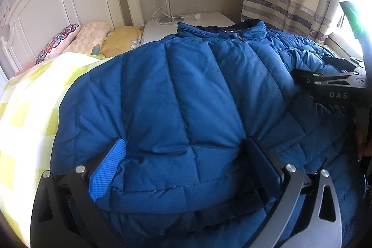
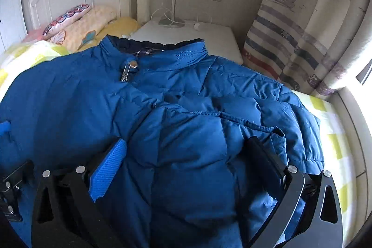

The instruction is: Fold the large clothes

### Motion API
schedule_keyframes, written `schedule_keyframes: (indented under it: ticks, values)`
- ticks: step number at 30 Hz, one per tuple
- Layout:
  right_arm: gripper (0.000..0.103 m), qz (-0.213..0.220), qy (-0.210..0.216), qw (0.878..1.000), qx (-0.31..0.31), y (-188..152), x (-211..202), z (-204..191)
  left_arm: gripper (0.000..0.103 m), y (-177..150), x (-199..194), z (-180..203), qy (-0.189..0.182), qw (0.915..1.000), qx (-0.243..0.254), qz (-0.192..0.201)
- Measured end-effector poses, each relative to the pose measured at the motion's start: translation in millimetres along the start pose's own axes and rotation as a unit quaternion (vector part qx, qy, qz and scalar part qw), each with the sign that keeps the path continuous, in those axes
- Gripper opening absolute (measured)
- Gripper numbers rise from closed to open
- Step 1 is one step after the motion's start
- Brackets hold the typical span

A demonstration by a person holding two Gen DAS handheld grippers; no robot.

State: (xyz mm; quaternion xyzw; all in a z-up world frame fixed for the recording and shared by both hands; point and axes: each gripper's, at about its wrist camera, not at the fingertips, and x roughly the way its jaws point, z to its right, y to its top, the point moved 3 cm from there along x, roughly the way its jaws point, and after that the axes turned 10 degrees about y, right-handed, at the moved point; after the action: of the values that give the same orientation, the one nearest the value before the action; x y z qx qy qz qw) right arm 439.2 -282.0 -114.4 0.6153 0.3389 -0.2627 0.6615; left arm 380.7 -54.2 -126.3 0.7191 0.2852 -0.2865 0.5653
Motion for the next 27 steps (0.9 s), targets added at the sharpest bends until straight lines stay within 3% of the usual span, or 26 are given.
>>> schedule_keyframes:
  ticks: [5, 10, 13, 21, 27]
  values:
    - [0.098, 0.004, 0.007, 1.000, 0.012, -4, -12, 3, 0.101, 1, 1, -1, 0.000, 1.0000, 0.000, -0.001]
    - [0.098, 0.030, 0.017, 0.999, 0.009, -20, -60, -15, 0.101, 0, 1, -1, 0.000, 1.0000, 0.001, -0.001]
    - [0.099, -0.003, -0.014, 0.999, -0.041, -45, -37, -25, 0.101, 0, 1, -1, 0.000, 1.0000, 0.001, -0.001]
    - [0.099, -0.005, -0.007, 0.999, -0.034, -47, -31, -22, 0.101, 1, 3, 2, 0.006, 1.0000, 0.005, -0.004]
    - [0.099, -0.003, -0.028, 0.999, -0.015, -46, -32, -25, 0.101, 4, 10, 0, -0.001, 0.9999, 0.001, -0.013]
